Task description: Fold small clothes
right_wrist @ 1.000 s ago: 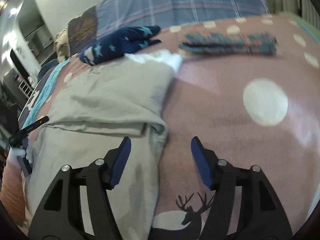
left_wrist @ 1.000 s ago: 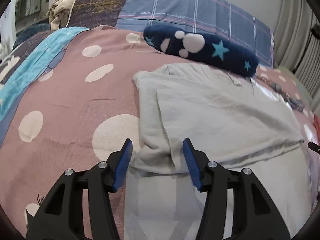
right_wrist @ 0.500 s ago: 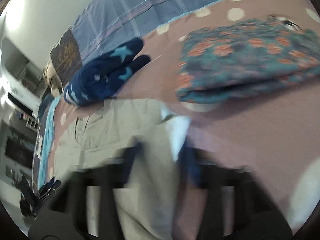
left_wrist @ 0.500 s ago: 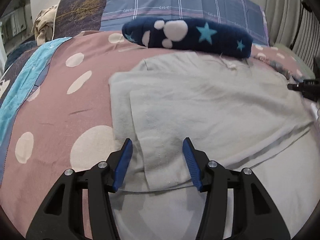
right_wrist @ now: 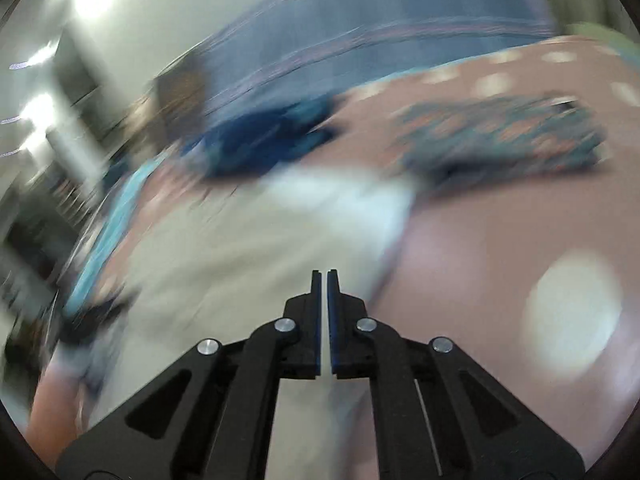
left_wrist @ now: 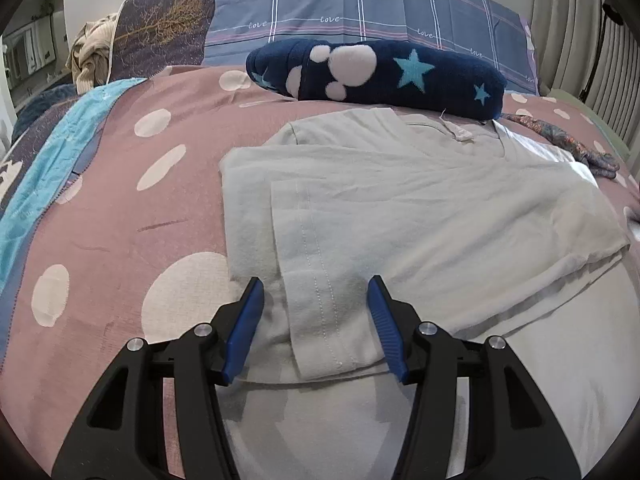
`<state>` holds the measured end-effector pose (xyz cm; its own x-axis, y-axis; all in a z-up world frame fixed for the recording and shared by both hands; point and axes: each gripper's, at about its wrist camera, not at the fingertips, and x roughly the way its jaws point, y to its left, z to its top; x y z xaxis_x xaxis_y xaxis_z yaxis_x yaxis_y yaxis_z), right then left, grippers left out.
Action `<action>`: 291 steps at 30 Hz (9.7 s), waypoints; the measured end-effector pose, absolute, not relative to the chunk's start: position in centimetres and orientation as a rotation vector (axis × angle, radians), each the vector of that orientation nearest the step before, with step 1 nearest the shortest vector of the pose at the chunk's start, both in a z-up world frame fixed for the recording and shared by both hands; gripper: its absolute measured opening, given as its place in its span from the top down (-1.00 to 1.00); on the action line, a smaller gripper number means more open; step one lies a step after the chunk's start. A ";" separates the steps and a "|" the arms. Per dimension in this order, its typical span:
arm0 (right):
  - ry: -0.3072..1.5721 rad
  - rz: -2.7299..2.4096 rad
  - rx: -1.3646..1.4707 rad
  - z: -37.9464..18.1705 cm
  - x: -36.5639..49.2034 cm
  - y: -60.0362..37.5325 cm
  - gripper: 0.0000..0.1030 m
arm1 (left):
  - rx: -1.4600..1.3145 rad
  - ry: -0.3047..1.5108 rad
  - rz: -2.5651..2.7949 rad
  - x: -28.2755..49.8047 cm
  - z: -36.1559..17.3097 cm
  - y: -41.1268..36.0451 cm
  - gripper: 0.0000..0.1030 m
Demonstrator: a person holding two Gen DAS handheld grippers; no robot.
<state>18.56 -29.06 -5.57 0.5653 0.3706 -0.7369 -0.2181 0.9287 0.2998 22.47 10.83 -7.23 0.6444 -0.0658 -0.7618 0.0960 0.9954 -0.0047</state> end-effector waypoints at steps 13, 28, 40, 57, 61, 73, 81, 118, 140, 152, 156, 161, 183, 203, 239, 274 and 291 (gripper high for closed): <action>0.785 0.221 0.112 -5.4 15.4 -29.0 0.15 | 0.082 0.842 -0.078 18.0 -5.9 10.6 -0.11; 0.824 0.108 -0.082 -7.2 12.7 -30.2 0.99 | 0.106 0.859 -0.095 18.9 -6.5 8.5 -0.11; 0.895 0.251 0.107 -9.6 18.4 -27.3 0.82 | 0.144 0.897 0.020 22.6 -8.0 10.8 -0.36; 0.934 0.328 0.329 -9.5 5.2 -31.9 0.47 | -0.011 0.947 -0.152 8.3 -7.1 16.6 -0.44; 0.951 0.351 0.361 -9.2 2.0 -31.4 0.19 | -0.084 0.940 -0.233 3.9 -7.4 18.1 -0.46; 0.948 0.428 0.543 -10.2 -10.4 -32.9 0.16 | -0.267 0.864 -0.463 -7.3 -7.9 20.5 -0.36; 0.942 0.520 0.683 -11.8 -12.7 -32.6 0.12 | -0.389 0.845 -0.573 -9.2 -8.5 20.6 -0.11; 0.383 0.553 0.615 5.7 -20.8 -37.3 0.88 | -0.462 0.455 -0.633 -16.9 7.7 17.1 0.98; 0.434 0.221 0.305 5.8 -0.6 -33.0 0.87 | -0.382 0.445 -0.421 -0.4 8.4 12.9 0.98; 0.614 0.133 0.191 1.3 16.6 -31.5 0.87 | -0.261 0.591 -0.254 15.0 3.8 11.6 0.97; 0.780 0.122 0.235 -4.4 21.7 -31.6 0.85 | -0.186 0.767 -0.186 20.7 -2.4 10.4 0.97; 0.832 0.164 0.313 -7.3 22.2 -32.9 0.70 | -0.179 0.855 -0.166 22.3 -6.2 10.6 0.91; 0.733 0.079 -0.161 -3.8 24.3 -29.1 -0.08 | -0.388 0.722 -0.200 24.2 -1.4 12.4 0.32; 0.799 0.182 0.027 -3.6 24.7 -33.4 -0.07 | 0.229 0.865 -0.224 17.8 -4.5 10.6 0.03; 0.903 0.384 0.208 -6.3 29.7 -34.1 0.93 | -0.239 0.949 -0.283 29.1 -6.6 12.7 0.91; 0.822 0.334 0.325 -5.8 2.5 -39.6 0.66 | 0.195 0.793 -0.838 6.2 -1.8 -15.1 0.23; 0.764 0.372 0.525 -7.1 3.6 -45.4 0.61 | 0.273 0.830 -0.859 6.7 -3.8 -26.1 0.93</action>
<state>3.56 -45.44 -7.13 0.6681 0.4979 -0.5529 -0.1290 0.8094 0.5729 6.69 -26.06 -3.83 0.3714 -0.5596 -0.7409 0.7591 0.6425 -0.1047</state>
